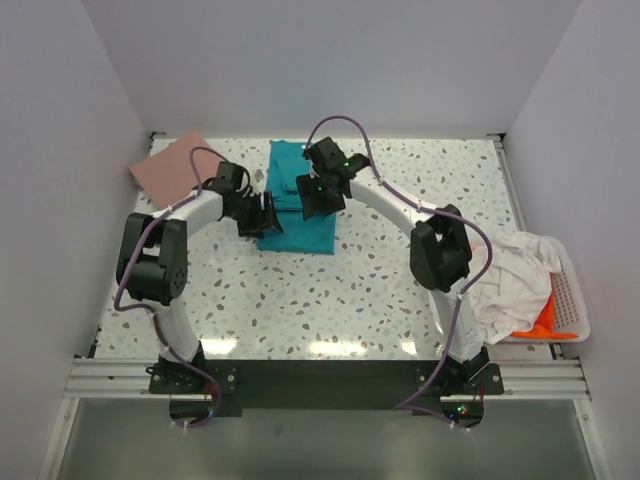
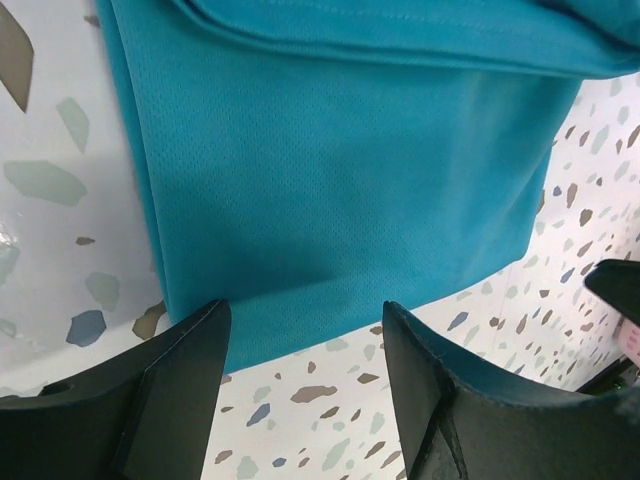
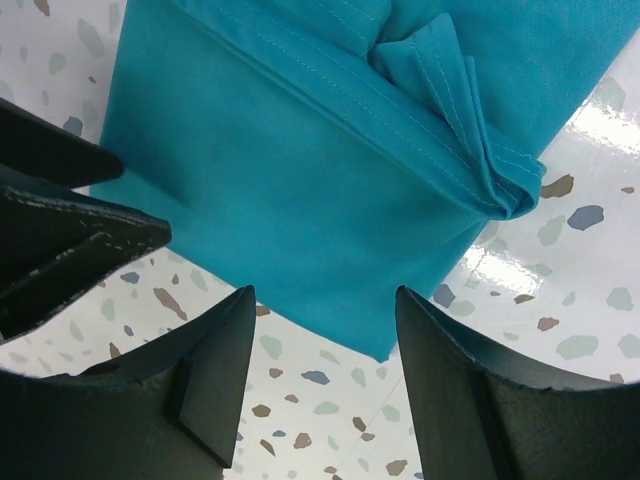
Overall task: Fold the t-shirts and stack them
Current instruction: Fold the tshirt
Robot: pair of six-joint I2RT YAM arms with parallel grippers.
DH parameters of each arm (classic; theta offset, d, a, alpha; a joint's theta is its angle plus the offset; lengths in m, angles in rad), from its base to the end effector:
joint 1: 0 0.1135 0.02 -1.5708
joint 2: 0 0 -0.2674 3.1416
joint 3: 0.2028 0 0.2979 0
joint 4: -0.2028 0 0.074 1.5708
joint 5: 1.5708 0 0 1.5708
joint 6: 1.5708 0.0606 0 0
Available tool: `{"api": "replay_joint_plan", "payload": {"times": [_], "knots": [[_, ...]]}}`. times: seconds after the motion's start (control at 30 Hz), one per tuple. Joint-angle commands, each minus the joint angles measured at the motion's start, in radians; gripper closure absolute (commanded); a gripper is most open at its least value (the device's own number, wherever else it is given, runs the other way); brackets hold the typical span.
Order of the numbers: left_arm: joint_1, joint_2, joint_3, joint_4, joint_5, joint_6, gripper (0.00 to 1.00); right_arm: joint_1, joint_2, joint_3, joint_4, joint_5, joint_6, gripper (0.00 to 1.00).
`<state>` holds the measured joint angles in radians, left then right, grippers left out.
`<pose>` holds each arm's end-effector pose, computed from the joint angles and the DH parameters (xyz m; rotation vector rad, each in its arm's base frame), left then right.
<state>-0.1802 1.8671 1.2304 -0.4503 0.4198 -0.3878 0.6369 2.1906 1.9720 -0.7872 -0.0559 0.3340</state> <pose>0.4172 -0.1011 0.1295 -0.1386 2.7008 -0.7390 0.4363 0.3270 0.2129 -0.4188 2.6023 0.4221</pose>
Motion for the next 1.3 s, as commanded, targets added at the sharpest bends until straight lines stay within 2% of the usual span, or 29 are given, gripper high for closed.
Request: {"api": "replay_joint_plan", "payload": {"times": [0.0, 0.2, 0.37, 0.57, 0.8, 0.97, 1.07, 1.27], "knots": [[-0.008, -0.060, -0.038, 0.064, 0.016, -0.023, 0.33, -0.011, 0.006, -0.010, 0.035, -0.022, 0.022, 0.39], [-0.015, -0.057, -0.111, 0.111, 0.022, -0.039, 0.33, -0.011, 0.055, 0.008, 0.045, 0.028, 0.023, 0.39], [-0.015, -0.055, -0.132, 0.096, 0.004, -0.017, 0.33, -0.011, 0.109, 0.048, 0.052, 0.053, 0.023, 0.39], [-0.015, -0.075, -0.143, 0.075, -0.006, 0.001, 0.33, -0.014, 0.153, 0.113, 0.060, 0.157, 0.037, 0.39], [-0.016, -0.100, -0.170, 0.067, -0.009, 0.006, 0.33, -0.055, 0.228, 0.284, 0.063, 0.270, 0.117, 0.38], [-0.015, -0.126, -0.190, 0.067, -0.009, 0.007, 0.33, -0.088, 0.244, 0.355, 0.078, 0.281, 0.189, 0.38], [-0.015, -0.141, -0.198, 0.070, -0.007, 0.007, 0.33, -0.091, 0.198, 0.324, 0.111, 0.260, 0.185, 0.38], [-0.016, -0.197, -0.197, 0.067, 0.002, -0.005, 0.32, -0.091, 0.042, 0.084, 0.206, 0.151, 0.169, 0.38]]}}
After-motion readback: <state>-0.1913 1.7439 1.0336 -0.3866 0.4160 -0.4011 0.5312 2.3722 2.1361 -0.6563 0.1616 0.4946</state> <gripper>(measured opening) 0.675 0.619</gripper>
